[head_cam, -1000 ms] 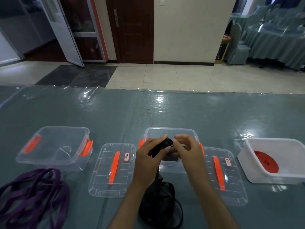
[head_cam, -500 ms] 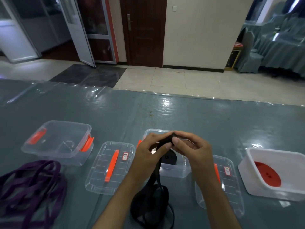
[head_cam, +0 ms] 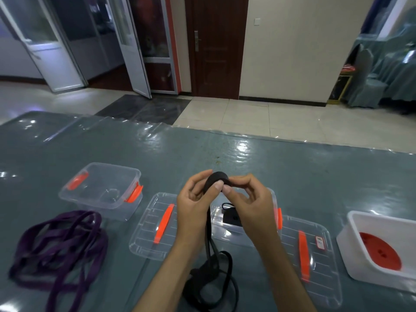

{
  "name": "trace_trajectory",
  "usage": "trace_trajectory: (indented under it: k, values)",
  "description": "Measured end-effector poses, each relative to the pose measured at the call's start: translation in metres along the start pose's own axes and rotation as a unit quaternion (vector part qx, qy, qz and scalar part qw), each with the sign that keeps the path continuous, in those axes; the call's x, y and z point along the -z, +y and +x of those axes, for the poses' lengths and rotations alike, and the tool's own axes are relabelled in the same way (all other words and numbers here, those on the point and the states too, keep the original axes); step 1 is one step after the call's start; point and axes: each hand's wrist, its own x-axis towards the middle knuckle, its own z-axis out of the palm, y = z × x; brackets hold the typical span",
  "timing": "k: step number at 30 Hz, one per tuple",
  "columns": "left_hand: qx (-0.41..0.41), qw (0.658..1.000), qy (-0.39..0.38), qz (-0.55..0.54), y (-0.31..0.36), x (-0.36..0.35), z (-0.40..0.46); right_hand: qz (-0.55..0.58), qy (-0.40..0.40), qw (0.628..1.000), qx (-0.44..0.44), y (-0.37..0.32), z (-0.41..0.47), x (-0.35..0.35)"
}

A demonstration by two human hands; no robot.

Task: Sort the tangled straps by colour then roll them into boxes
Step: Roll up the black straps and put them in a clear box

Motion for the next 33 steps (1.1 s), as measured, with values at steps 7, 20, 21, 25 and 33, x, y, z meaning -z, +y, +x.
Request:
trace_trajectory:
  k: [7,20,21,25,33]
  values:
    - [-0.027,0.999,-0.015,0.027,0.011,0.017,-0.007,0.032,0.043,0.996,0.071,-0.015,-0.020,-0.028]
    - [0.086,0.981,-0.127,-0.122,0.019,0.039,-0.016,0.049,0.078,0.996,0.012,-0.012,-0.049,-0.058]
    - [0.094,0.978,-0.131,-0.136,0.020,0.040,-0.016,0.058,0.085,0.995,0.007,-0.014,-0.051,-0.060]
    - [0.116,0.961,-0.172,-0.182,0.025,0.047,-0.010,0.100,0.093,0.990,-0.022,-0.019,-0.055,-0.073]
    - [0.058,0.980,-0.157,-0.104,0.029,0.059,-0.010,0.103,0.157,0.982,0.010,-0.021,-0.061,-0.093]
